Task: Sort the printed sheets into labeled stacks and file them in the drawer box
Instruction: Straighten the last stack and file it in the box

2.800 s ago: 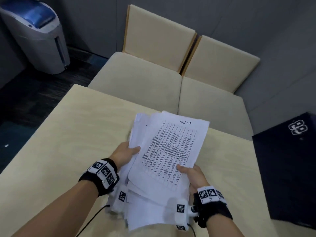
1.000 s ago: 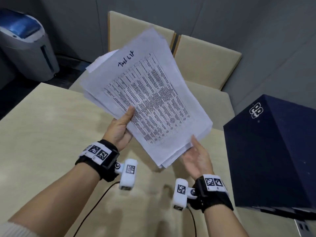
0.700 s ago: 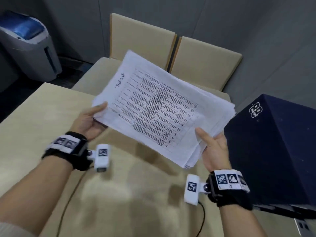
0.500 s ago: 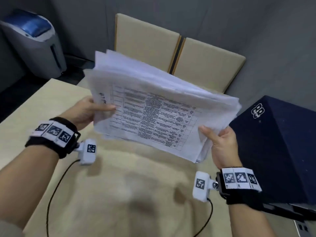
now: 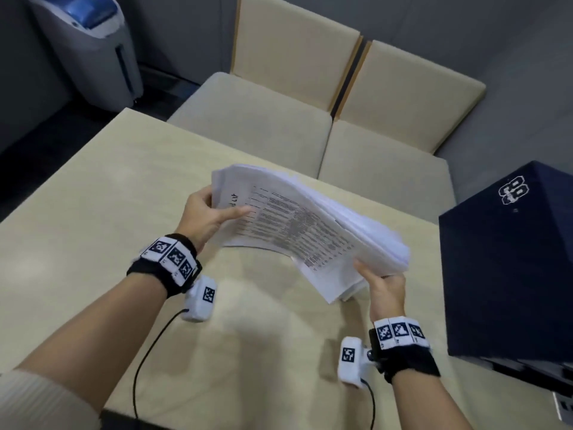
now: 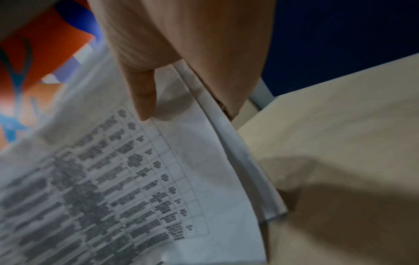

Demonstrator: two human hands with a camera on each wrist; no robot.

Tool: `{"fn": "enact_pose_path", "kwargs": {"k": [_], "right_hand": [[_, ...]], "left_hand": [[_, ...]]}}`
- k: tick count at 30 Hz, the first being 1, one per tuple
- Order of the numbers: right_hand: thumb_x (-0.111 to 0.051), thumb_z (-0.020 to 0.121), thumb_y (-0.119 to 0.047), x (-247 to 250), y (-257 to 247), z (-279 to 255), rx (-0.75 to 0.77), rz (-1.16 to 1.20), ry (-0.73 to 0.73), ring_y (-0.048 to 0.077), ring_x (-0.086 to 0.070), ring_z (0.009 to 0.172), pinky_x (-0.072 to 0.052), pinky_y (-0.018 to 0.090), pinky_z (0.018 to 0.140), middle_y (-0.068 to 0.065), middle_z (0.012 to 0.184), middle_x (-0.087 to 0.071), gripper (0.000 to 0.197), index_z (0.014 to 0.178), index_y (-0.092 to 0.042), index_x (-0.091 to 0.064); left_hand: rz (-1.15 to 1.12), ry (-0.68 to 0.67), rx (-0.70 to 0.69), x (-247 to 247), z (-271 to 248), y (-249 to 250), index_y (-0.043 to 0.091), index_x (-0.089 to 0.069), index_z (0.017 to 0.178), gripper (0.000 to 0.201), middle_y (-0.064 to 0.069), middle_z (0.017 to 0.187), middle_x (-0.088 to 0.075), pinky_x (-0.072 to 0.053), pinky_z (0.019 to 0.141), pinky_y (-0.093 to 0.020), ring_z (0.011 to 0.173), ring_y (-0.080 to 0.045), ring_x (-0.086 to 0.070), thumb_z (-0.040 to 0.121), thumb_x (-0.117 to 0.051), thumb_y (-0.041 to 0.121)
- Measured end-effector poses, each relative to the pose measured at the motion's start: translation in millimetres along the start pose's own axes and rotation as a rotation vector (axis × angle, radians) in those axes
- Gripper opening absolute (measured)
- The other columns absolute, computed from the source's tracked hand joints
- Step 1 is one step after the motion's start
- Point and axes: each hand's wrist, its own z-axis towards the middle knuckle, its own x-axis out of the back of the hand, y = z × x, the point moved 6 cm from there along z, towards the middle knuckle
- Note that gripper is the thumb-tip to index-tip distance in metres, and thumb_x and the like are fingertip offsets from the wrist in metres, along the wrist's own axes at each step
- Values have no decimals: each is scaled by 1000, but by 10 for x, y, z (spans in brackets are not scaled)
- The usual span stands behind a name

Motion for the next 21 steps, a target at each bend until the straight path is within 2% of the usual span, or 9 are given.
{"fn": "enact_pose_path", "kwargs": {"k": [3,5,6,8,11,14,17,19,21], "right_hand": [[-80,68,-5,-36,40,-5,-53,-11,40,14,-69,77,-53,21,69,13,91,-71,35,99,4,-66],[-77,75,4,-55,75,7,-105,6,52,16,-70,81,-56,25,73,11,95,-73,30,103,-2,-67],[-75,77,5,-53,74,5,-109,32,48,18,-72,85,-58,29,74,14,102,-73,34,110,0,-67],[-74,78,4,-37,8,-29,-100,79,73,18,-72,92,-57,25,70,16,111,-71,44,120,1,-62],[-74,78,4,-40,-216,-70,19,4,25,15,-68,105,-54,24,82,4,112,-73,44,118,-13,-66],[-79,75,-1,-56,-403,-92,98,-123,-33,1,-64,102,-51,15,84,3,120,-66,57,126,-15,-58],[-82,76,-6,-73,-639,-62,176,-319,-12,-5,-57,111,-46,25,103,-6,128,-56,75,140,-21,-44],[-86,72,-23,-138,-898,-51,284,-550,11,0,-45,127,-37,29,112,-11,141,-46,91,148,-26,-35],[-87,69,-37,-300,-1183,-50,424,-771,-42,1,-33,133,-27,27,112,-15,147,-37,106,153,-31,-24]], "left_hand": [[56,-61,58,-125,43,-156,4,-73,99,40,-8,96,-77,-60,79,-37,88,-22,-74,64,-88,15],[81,-92,49,-200,42,-188,-6,-72,101,38,-18,102,-74,-57,86,-45,86,-23,-71,70,-86,12],[76,-95,49,-206,36,-187,-9,-71,100,39,-22,103,-73,-56,87,-46,83,-22,-70,71,-85,12],[16,-105,66,-180,11,-125,-11,-70,100,44,-23,103,-73,-59,83,-43,83,-23,-71,67,-84,15],[-67,-62,25,-19,42,55,2,-73,102,44,-10,100,-76,-59,78,-31,88,-19,-72,62,-88,13],[-2,-66,-55,25,125,170,8,-74,104,36,-1,99,-76,-57,77,-25,88,-11,-71,70,-86,11],[47,-150,-75,-166,162,240,6,-74,99,19,5,86,-77,-54,73,-22,79,-8,-71,81,-77,11],[115,-201,-170,-307,208,403,10,-76,98,16,2,89,-77,-56,77,-28,84,-13,-72,83,-77,15],[293,-276,-330,-462,212,711,18,-79,97,18,1,91,-77,-57,79,-36,87,-18,-73,83,-78,29]]}}
